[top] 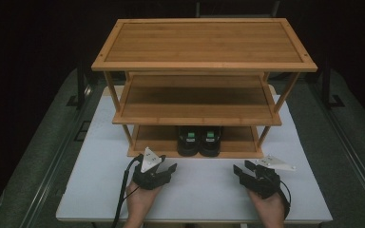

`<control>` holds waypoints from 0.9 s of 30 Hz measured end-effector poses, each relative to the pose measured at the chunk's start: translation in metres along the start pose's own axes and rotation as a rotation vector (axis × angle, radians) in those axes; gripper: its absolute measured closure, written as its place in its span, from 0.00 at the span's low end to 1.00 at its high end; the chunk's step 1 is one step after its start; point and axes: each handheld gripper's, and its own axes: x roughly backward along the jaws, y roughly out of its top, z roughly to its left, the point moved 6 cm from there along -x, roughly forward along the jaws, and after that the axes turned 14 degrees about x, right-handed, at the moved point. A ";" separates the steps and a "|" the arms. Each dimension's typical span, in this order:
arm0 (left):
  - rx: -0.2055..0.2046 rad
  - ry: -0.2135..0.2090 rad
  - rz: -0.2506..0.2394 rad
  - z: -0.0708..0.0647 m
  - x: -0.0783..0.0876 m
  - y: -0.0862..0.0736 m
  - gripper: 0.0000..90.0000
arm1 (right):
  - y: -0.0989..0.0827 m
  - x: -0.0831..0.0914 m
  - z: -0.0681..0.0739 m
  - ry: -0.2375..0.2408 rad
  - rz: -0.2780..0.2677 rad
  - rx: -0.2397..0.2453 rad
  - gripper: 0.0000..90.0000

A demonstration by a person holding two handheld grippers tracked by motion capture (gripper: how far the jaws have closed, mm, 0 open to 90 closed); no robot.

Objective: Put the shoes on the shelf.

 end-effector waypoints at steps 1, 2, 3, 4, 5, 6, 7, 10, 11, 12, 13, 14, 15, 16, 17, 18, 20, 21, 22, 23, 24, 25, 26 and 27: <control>-0.001 -0.001 -0.001 0.000 0.001 0.000 0.51 | 0.000 0.001 -0.001 -0.001 -0.001 -0.001 0.54; -0.002 -0.002 -0.001 0.000 0.001 0.000 0.51 | -0.001 0.002 -0.002 -0.002 -0.001 -0.005 0.54; -0.005 0.000 -0.002 0.001 0.002 -0.001 0.51 | -0.001 0.003 -0.004 -0.001 -0.003 -0.008 0.54; -0.005 -0.001 0.000 0.001 0.003 -0.001 0.50 | -0.002 0.004 -0.005 -0.003 -0.003 -0.010 0.54; -0.008 -0.004 0.000 0.001 0.003 -0.001 0.50 | -0.002 0.005 -0.006 -0.004 -0.004 -0.015 0.54; -0.009 -0.002 0.000 0.002 0.004 -0.001 0.49 | -0.003 0.005 -0.007 -0.002 -0.003 -0.017 0.54; -0.009 -0.002 0.001 0.002 0.005 -0.002 0.49 | -0.003 0.006 -0.008 -0.005 -0.001 -0.016 0.54; -0.010 -0.002 0.007 0.003 0.007 -0.003 0.47 | -0.005 0.008 -0.010 -0.002 0.002 -0.021 0.53; -0.009 -0.004 0.008 0.004 0.007 -0.004 0.46 | -0.006 0.009 -0.011 -0.003 0.004 -0.021 0.53; -0.010 -0.005 0.009 0.005 0.008 -0.004 0.46 | -0.006 0.009 -0.012 -0.003 0.002 -0.021 0.53; -0.009 -0.004 0.010 0.006 0.009 -0.004 0.45 | -0.007 0.010 -0.013 -0.005 0.005 -0.020 0.53; -0.011 -0.002 0.010 0.006 0.009 -0.004 0.44 | -0.008 0.011 -0.014 -0.007 0.005 -0.021 0.53; -0.008 0.002 0.011 0.007 0.010 -0.004 0.43 | -0.008 0.012 -0.015 -0.007 0.005 -0.021 0.52; -0.012 0.005 0.010 0.007 0.011 -0.003 0.42 | -0.009 0.013 -0.016 -0.006 0.005 -0.024 0.52; -0.018 0.009 0.008 0.008 0.012 -0.003 0.42 | -0.009 0.014 -0.017 -0.009 0.006 -0.027 0.52; -0.017 0.010 0.008 0.008 0.013 -0.003 0.41 | -0.010 0.015 -0.018 -0.011 0.007 -0.028 0.52; -0.016 0.009 0.008 0.010 0.014 -0.003 0.40 | -0.011 0.017 -0.019 -0.016 0.004 -0.025 0.52; -0.012 0.013 0.009 0.010 0.015 -0.004 0.40 | -0.011 0.018 -0.020 -0.015 0.004 -0.026 0.52; -0.013 0.012 0.010 0.011 0.016 -0.004 0.39 | -0.011 0.019 -0.021 -0.017 0.002 -0.025 0.52; -0.013 0.012 0.010 0.011 0.016 -0.004 0.39 | -0.012 0.020 -0.022 -0.018 0.001 -0.027 0.51; -0.014 0.010 0.009 0.011 0.017 -0.004 0.38 | -0.012 0.020 -0.022 -0.016 0.001 -0.029 0.51; -0.016 0.012 0.010 0.012 0.018 -0.004 0.38 | -0.013 0.021 -0.023 -0.016 0.003 -0.032 0.51; -0.019 0.013 0.010 0.012 0.019 -0.004 0.37 | -0.013 0.022 -0.024 -0.017 0.003 -0.033 0.51; -0.015 0.012 0.010 0.012 0.020 -0.004 0.37 | -0.014 0.022 -0.025 -0.018 0.004 -0.034 0.51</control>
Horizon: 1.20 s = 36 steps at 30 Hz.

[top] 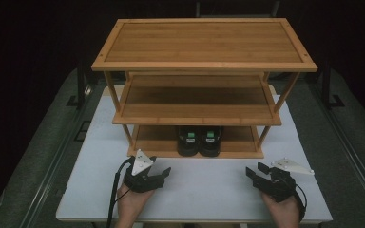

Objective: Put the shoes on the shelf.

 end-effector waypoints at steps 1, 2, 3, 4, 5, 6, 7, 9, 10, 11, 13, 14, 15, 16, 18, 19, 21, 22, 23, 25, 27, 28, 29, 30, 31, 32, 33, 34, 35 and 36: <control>0.001 -0.003 0.000 0.000 0.001 0.000 0.36 | 0.000 0.000 -0.001 0.001 0.001 0.001 0.51; -0.002 -0.004 0.003 0.001 0.001 0.000 0.36 | -0.001 0.001 -0.001 0.000 0.001 0.000 0.51; -0.006 -0.002 0.000 0.002 0.002 0.001 0.35 | -0.001 0.001 -0.001 0.001 0.001 -0.001 0.50; -0.005 -0.003 0.003 0.002 0.003 0.001 0.34 | -0.002 0.001 -0.002 0.001 0.003 -0.001 0.50; -0.003 -0.003 0.003 0.003 0.004 0.001 0.34 | -0.002 0.001 -0.002 0.001 0.004 0.002 0.49; -0.005 -0.002 0.001 0.003 0.005 0.001 0.34 | -0.002 0.001 -0.002 0.002 0.004 0.004 0.49; -0.005 -0.001 0.001 0.004 0.005 0.001 0.33 | -0.002 0.001 -0.001 0.005 0.006 0.002 0.48; -0.003 -0.002 -0.002 0.005 0.007 0.001 0.32 | -0.003 0.002 -0.002 0.008 0.005 0.002 0.47; -0.001 -0.001 -0.001 0.005 0.008 0.001 0.32 | -0.003 0.003 -0.002 0.009 0.005 0.004 0.47; -0.003 -0.001 0.000 0.006 0.008 0.001 0.32 | -0.003 0.003 -0.002 0.010 0.005 0.005 0.46; -0.004 0.000 0.000 0.007 0.010 0.001 0.32 | -0.003 0.004 -0.002 0.012 0.006 0.009 0.45; -0.001 0.000 -0.002 0.007 0.011 0.000 0.31 | -0.003 0.004 -0.002 0.013 0.007 0.011 0.44; -0.001 -0.001 -0.002 0.008 0.012 0.000 0.31 | -0.003 0.005 -0.002 0.013 0.009 0.014 0.44; 0.000 0.001 -0.001 0.009 0.012 0.000 0.31 | -0.004 0.006 -0.002 0.013 0.010 0.014 0.44; -0.001 0.002 0.002 0.010 0.013 -0.001 0.31 | -0.005 0.007 -0.003 0.014 0.012 0.015 0.43; 0.000 0.004 0.002 0.011 0.014 -0.001 0.31 | -0.005 0.007 -0.004 0.013 0.011 0.017 0.42; 0.001 0.005 0.004 0.012 0.015 -0.002 0.30 | -0.007 0.009 -0.005 0.014 0.013 0.015 0.42; -0.002 0.003 0.005 0.012 0.015 -0.002 0.29 | -0.007 0.010 -0.005 0.013 0.014 0.017 0.42; 0.000 0.007 0.007 0.013 0.016 -0.003 0.29 | -0.008 0.010 -0.006 0.011 0.013 0.018 0.41; -0.002 0.010 0.011 0.016 0.017 -0.004 0.29 | -0.010 0.012 -0.007 0.012 0.017 0.022 0.41; 0.005 0.013 0.011 0.017 0.019 -0.005 0.28 | -0.011 0.014 -0.008 0.010 0.018 0.022 0.41; 0.008 0.017 0.010 0.018 0.019 -0.005 0.28 | -0.012 0.015 -0.009 0.011 0.021 0.020 0.41; 0.004 0.017 0.012 0.019 0.020 -0.006 0.28 | -0.013 0.016 -0.009 0.009 0.022 0.025 0.41; 0.006 0.020 0.013 0.020 0.021 -0.006 0.28 | -0.014 0.017 -0.009 0.009 0.023 0.025 0.41; 0.004 0.021 0.012 0.021 0.022 -0.006 0.28 | -0.015 0.018 -0.010 0.007 0.024 0.027 0.40; 0.011 0.022 0.013 0.022 0.024 -0.007 0.27 | -0.016 0.018 -0.010 0.008 0.025 0.028 0.41; 0.009 0.021 0.013 0.022 0.024 -0.007 0.27 | -0.017 0.020 -0.011 0.008 0.030 0.028 0.40; 0.008 0.025 0.012 0.023 0.025 -0.008 0.27 | -0.018 0.020 -0.011 0.008 0.028 0.029 0.40; 0.003 0.027 0.013 0.024 0.026 -0.008 0.27 | -0.019 0.021 -0.012 0.007 0.030 0.029 0.40; 0.004 0.028 0.013 0.025 0.027 -0.008 0.27 | -0.020 0.021 -0.012 0.006 0.031 0.031 0.40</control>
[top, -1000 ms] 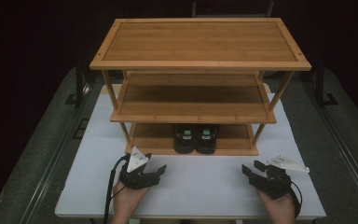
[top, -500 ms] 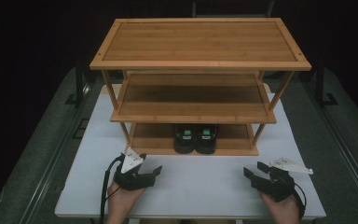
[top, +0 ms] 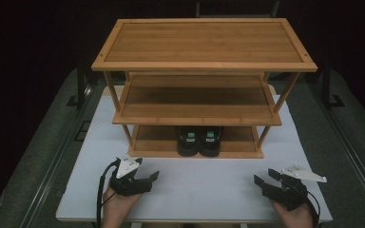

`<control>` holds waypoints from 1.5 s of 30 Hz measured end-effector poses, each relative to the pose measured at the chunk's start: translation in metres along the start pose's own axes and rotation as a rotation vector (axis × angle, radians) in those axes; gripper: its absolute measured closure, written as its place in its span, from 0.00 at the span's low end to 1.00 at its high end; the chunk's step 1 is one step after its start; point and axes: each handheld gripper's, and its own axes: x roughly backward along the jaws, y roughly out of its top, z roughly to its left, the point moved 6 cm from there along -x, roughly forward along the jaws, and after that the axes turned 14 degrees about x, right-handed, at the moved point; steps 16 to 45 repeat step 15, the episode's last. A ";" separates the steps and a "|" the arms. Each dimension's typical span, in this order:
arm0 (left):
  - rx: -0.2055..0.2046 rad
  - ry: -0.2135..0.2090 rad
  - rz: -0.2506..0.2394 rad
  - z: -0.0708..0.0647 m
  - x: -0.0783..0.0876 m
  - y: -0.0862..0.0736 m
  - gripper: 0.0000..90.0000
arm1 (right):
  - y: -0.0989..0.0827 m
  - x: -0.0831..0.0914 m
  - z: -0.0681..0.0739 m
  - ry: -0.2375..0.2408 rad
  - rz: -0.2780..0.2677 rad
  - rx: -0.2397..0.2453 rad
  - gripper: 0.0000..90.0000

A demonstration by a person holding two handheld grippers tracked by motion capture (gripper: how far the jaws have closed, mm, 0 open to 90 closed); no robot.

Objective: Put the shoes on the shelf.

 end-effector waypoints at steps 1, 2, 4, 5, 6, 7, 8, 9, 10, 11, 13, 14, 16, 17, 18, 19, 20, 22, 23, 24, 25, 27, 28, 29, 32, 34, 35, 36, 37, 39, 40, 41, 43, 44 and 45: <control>0.002 0.002 0.002 0.001 0.001 0.000 0.26 | -0.001 0.001 0.000 0.000 -0.001 -0.003 0.40; 0.001 0.003 0.002 0.002 0.002 -0.001 0.26 | -0.002 0.001 0.000 0.001 0.001 -0.003 0.40; 0.004 0.004 0.003 0.002 0.003 -0.001 0.25 | -0.003 0.002 0.001 -0.003 0.004 0.011 0.39; 0.004 0.004 0.002 0.003 0.004 -0.002 0.25 | -0.003 0.003 0.002 -0.003 0.005 0.019 0.39; 0.005 0.004 0.002 0.003 0.004 -0.002 0.25 | -0.004 0.004 0.004 -0.003 0.006 0.024 0.39; 0.000 0.004 0.005 0.003 0.005 -0.003 0.25 | -0.005 0.004 0.005 0.001 0.004 0.030 0.39; 0.001 0.004 0.007 0.003 0.005 -0.004 0.25 | -0.005 0.005 0.006 0.005 0.005 0.030 0.38; 0.000 0.003 0.009 0.003 0.006 -0.005 0.25 | -0.006 0.005 0.007 0.006 0.004 0.030 0.38; 0.002 0.004 0.011 0.003 0.007 -0.006 0.23 | -0.007 0.006 0.008 0.010 0.004 0.032 0.38; -0.002 0.001 0.016 0.002 0.008 -0.008 0.22 | -0.008 0.006 0.008 0.013 0.002 0.032 0.37; -0.003 -0.006 0.014 0.001 0.011 -0.012 0.22 | -0.009 0.008 0.010 0.016 -0.014 0.026 0.35; -0.006 -0.008 0.014 0.000 0.013 -0.013 0.22 | -0.010 0.009 0.011 0.018 -0.023 0.028 0.35; -0.007 -0.014 0.015 -0.001 0.015 -0.015 0.22 | -0.011 0.010 0.012 0.018 -0.027 0.033 0.34; -0.007 -0.014 0.015 -0.001 0.015 -0.015 0.22 | -0.011 0.010 0.012 0.018 -0.027 0.033 0.34; -0.007 -0.014 0.015 -0.001 0.015 -0.015 0.22 | -0.011 0.010 0.012 0.018 -0.027 0.033 0.34; -0.007 -0.014 0.015 -0.001 0.015 -0.015 0.22 | -0.011 0.010 0.012 0.018 -0.027 0.033 0.34; -0.007 -0.014 0.015 -0.001 0.015 -0.015 0.22 | -0.011 0.010 0.012 0.018 -0.027 0.033 0.34; -0.007 -0.014 0.015 -0.001 0.015 -0.015 0.22 | -0.011 0.010 0.012 0.018 -0.027 0.033 0.34; -0.007 -0.014 0.015 -0.001 0.015 -0.015 0.22 | -0.011 0.010 0.012 0.018 -0.027 0.033 0.34; -0.007 -0.014 0.015 -0.001 0.015 -0.015 0.22 | -0.011 0.010 0.012 0.018 -0.027 0.033 0.34; -0.007 -0.014 0.015 -0.001 0.015 -0.015 0.22 | -0.011 0.010 0.012 0.018 -0.027 0.033 0.34; -0.007 -0.014 0.015 -0.001 0.015 -0.015 0.22 | -0.011 0.010 0.012 0.018 -0.027 0.033 0.34; -0.007 -0.014 0.015 -0.001 0.015 -0.015 0.22 | -0.011 0.010 0.012 0.018 -0.027 0.033 0.34; -0.007 -0.014 0.015 -0.001 0.015 -0.015 0.22 | -0.011 0.010 0.012 0.018 -0.027 0.033 0.34; -0.007 -0.014 0.015 -0.001 0.015 -0.015 0.22 | -0.011 0.010 0.012 0.018 -0.027 0.033 0.34; -0.007 -0.014 0.015 -0.001 0.015 -0.015 0.22 | -0.011 0.010 0.012 0.018 -0.027 0.033 0.34; -0.007 -0.014 0.015 -0.001 0.015 -0.015 0.22 | -0.011 0.010 0.012 0.018 -0.027 0.033 0.34; -0.007 -0.014 0.015 -0.001 0.015 -0.015 0.22 | -0.011 0.010 0.012 0.018 -0.027 0.033 0.34; -0.007 -0.014 0.015 -0.001 0.015 -0.015 0.22 | -0.011 0.010 0.012 0.018 -0.027 0.033 0.34; -0.007 -0.014 0.015 -0.001 0.015 -0.015 0.22 | -0.011 0.010 0.012 0.018 -0.027 0.033 0.34; -0.007 -0.014 0.015 -0.001 0.015 -0.015 0.22 | -0.011 0.010 0.012 0.018 -0.027 0.033 0.34; -0.007 -0.014 0.015 -0.001 0.015 -0.015 0.22 | -0.011 0.010 0.012 0.018 -0.027 0.033 0.34; -0.007 -0.014 0.015 -0.001 0.015 -0.015 0.22 | -0.011 0.010 0.012 0.018 -0.027 0.033 0.34; -0.007 -0.014 0.015 -0.001 0.015 -0.015 0.22 | -0.011 0.010 0.012 0.018 -0.027 0.033 0.34; -0.007 -0.014 0.015 -0.001 0.015 -0.015 0.22 | -0.011 0.010 0.012 0.018 -0.027 0.033 0.34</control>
